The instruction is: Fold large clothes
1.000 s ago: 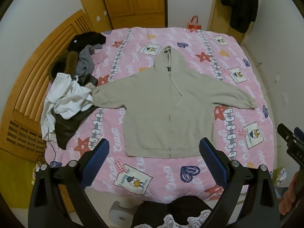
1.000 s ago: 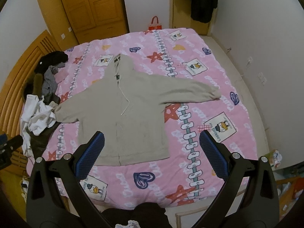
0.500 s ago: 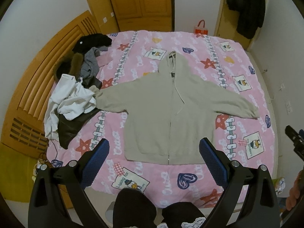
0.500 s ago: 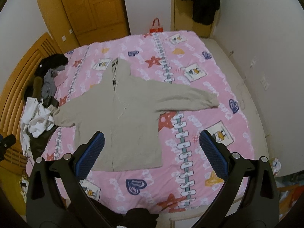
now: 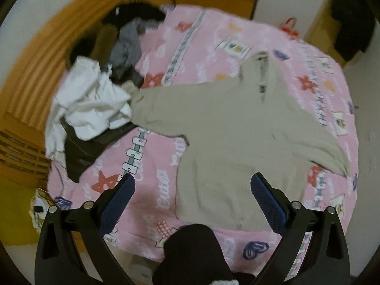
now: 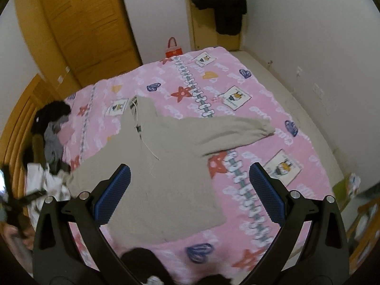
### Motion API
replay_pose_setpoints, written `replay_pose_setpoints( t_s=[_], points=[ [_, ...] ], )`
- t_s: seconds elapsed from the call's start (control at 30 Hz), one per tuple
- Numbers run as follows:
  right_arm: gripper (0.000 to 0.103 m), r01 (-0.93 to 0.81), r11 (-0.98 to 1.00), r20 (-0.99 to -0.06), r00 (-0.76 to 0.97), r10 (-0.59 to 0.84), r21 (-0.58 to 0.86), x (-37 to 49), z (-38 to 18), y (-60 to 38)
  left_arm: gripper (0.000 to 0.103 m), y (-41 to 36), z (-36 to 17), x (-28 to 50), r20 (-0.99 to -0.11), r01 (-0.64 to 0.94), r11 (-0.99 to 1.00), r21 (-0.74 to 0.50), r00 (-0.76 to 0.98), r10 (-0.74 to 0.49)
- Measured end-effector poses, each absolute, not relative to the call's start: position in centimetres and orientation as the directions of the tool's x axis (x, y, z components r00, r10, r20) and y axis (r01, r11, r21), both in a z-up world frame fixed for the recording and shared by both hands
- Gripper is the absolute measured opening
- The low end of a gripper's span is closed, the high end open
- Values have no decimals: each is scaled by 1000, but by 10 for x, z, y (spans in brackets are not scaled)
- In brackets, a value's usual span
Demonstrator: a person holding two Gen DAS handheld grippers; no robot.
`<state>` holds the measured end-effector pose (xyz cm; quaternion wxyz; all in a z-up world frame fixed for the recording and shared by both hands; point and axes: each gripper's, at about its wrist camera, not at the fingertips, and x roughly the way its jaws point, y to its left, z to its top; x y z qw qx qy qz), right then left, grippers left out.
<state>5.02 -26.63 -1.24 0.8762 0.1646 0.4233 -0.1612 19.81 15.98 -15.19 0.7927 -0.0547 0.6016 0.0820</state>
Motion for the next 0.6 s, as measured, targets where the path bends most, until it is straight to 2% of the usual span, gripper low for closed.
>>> replay_pose_setpoints(
  t_s=[0.1,0.17,0.27,0.33,0.47,0.53,0.6],
  points=[
    [97,419,881,-767,633,-108,221,97,-25,-230,95,215,-219,242,-985,-225,973,-52,174,-13],
    [97,403,880,-759,646,-79,251,130,-36,-207,95,263,-280,268,-989,-290,947,-138,99,-114],
    [97,391,889,-800,598,-49,238,191,-62,-165,95,318,-369,289,-970,-406,885,-228,15,-243],
    [97,356,902,-813,582,-9,244,223,-82,-138,95,343,-415,299,-961,-455,855,-248,3,-277],
    [97,275,927,-836,544,67,254,269,-130,-86,95,383,-502,325,-944,-518,803,-295,28,-329],
    [97,210,939,-840,528,125,272,285,-165,-59,94,403,-540,336,-906,-555,734,-391,94,-412],
    [97,181,948,-853,502,141,263,293,-194,-37,94,420,-567,342,-879,-607,655,-450,173,-444]
  ],
)
